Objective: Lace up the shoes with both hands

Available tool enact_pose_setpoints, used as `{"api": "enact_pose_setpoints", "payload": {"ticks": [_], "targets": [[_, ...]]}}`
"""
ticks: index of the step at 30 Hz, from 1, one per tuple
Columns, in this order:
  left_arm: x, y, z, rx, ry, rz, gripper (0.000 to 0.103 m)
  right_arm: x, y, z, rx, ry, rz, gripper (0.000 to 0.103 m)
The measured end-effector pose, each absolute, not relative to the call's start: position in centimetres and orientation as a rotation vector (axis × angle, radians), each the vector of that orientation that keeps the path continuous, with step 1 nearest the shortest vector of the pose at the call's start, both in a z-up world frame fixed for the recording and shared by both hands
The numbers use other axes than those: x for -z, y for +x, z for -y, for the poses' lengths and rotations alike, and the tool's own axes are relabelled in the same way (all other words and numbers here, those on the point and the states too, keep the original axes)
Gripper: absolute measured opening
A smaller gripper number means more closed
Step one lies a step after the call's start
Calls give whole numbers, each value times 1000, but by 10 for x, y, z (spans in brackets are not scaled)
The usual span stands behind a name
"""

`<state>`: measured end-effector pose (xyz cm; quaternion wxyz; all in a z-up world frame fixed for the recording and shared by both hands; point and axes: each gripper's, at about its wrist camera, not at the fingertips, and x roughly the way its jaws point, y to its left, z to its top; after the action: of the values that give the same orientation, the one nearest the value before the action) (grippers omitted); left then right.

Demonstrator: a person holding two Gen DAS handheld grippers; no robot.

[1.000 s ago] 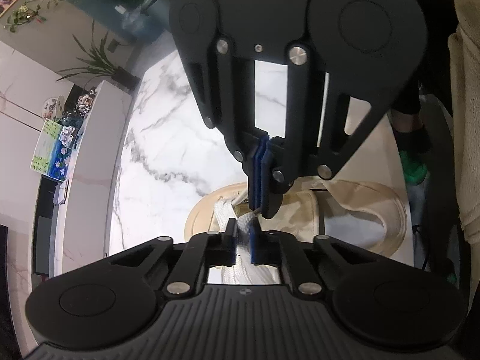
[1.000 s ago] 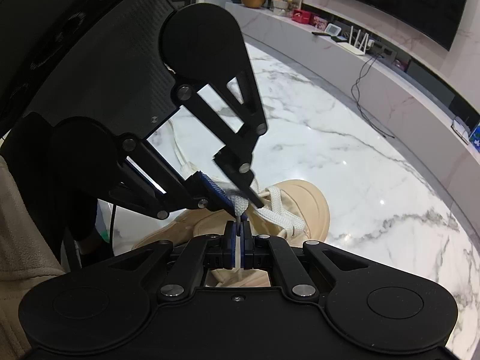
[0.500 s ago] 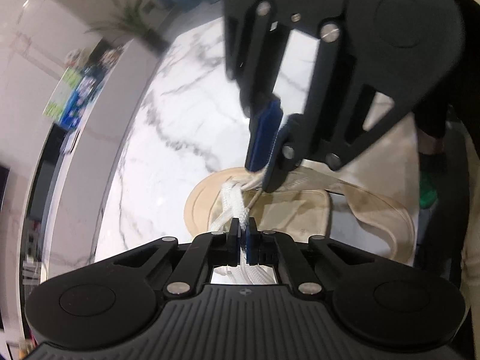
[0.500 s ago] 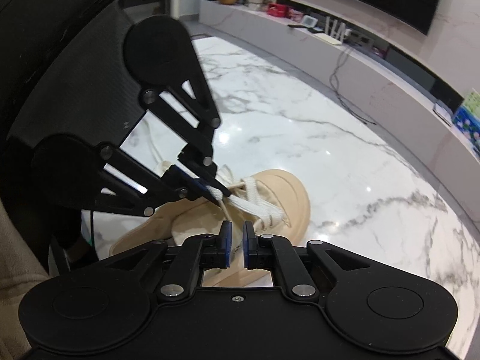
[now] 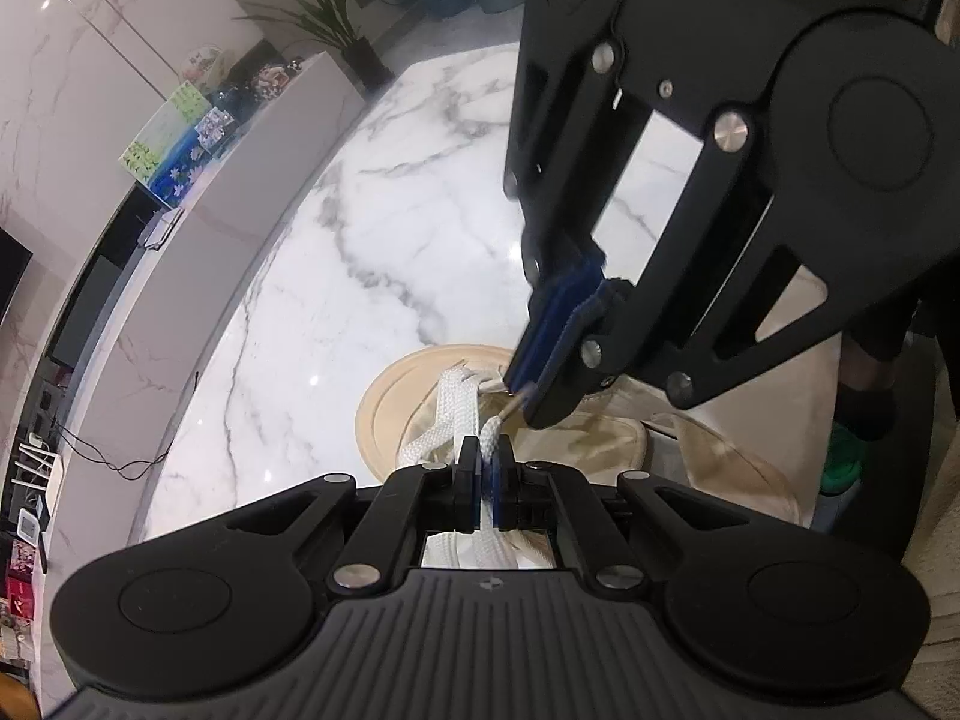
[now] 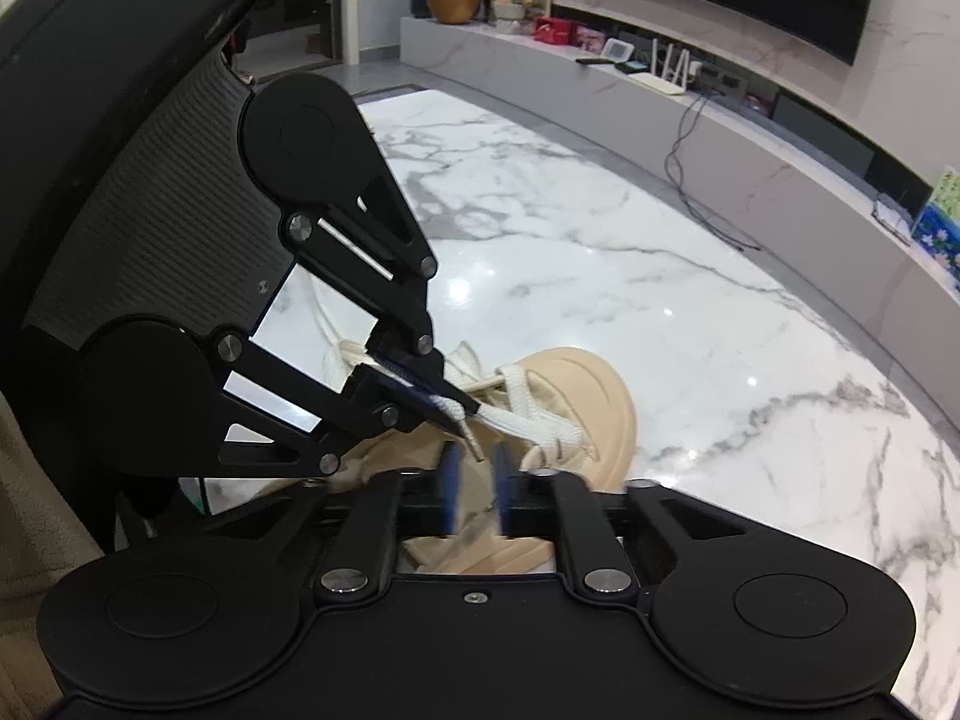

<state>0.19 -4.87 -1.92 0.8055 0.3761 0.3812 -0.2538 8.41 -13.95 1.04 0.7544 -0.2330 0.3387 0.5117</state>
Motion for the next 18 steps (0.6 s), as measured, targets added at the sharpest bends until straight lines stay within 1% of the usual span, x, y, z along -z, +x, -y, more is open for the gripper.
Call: {"api": "enact_pose_setpoints", "payload": {"ticks": [2,3,10,12,13,14,15,18], "targets": [[20,-2,49,553,821,-807,3,-12,83,141,-1129,-502,-737,2],[21,-3,49,559,830,-804,5,-13,81,143,-1133,-504,-738,1],[19,-16,50,601,923,-753,6,-12,70,146,-1151,-580,-749,1],[21,-22,52,614,988,-731,7,-11,69,145,-1160,-600,-750,2],[23,-24,53,617,1018,-725,8,-11,68,145,-1164,-611,-751,2],[25,-26,53,620,1049,-719,14,-11,67,145,-1166,-621,-752,2],[27,-28,54,621,1078,-712,17,-11,66,145,-1167,-632,-752,1],[32,-33,56,625,1162,-678,18,-9,67,144,-1170,-641,-754,2]]}}
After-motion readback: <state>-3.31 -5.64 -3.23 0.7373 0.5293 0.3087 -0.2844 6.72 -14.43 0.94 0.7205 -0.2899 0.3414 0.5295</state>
